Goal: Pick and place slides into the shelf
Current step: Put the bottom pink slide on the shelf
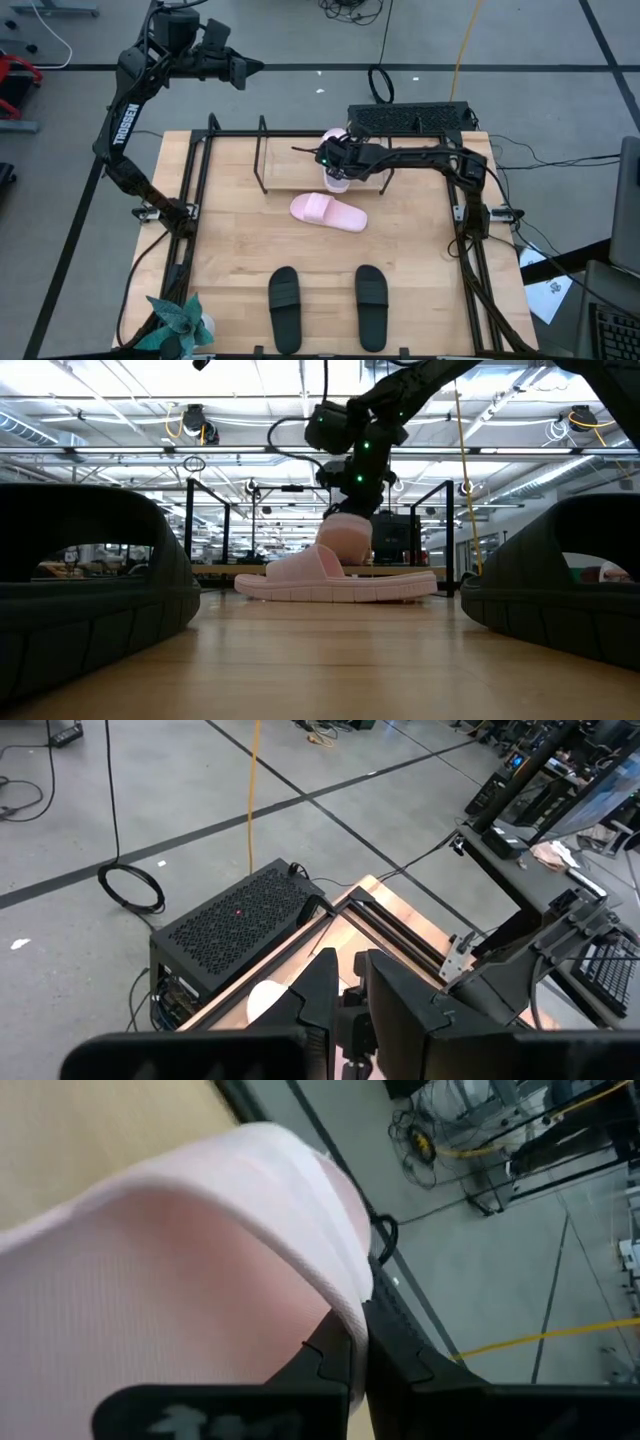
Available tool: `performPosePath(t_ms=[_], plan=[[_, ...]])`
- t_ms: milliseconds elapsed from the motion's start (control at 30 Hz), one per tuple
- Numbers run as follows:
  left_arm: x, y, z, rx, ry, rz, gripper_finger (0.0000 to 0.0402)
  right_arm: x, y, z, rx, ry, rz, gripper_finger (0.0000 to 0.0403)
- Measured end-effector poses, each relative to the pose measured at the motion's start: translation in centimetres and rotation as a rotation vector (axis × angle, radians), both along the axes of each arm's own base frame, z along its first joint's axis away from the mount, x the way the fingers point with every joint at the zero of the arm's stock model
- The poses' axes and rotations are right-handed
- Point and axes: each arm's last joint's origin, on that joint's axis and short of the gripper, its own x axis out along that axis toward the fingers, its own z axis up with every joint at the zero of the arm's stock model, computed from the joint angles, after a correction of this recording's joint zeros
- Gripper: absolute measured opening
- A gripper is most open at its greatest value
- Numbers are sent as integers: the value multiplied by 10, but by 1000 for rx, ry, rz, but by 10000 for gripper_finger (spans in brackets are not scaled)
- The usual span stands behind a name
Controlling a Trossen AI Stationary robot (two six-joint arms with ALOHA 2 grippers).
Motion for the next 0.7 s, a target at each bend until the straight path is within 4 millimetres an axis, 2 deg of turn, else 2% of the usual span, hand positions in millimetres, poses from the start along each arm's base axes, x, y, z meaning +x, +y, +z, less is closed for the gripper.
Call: performPosePath(t_ms=[700], plan=[[0,0,0,13,6,-5,51,0,-1,-3,3,-17,-22,1]])
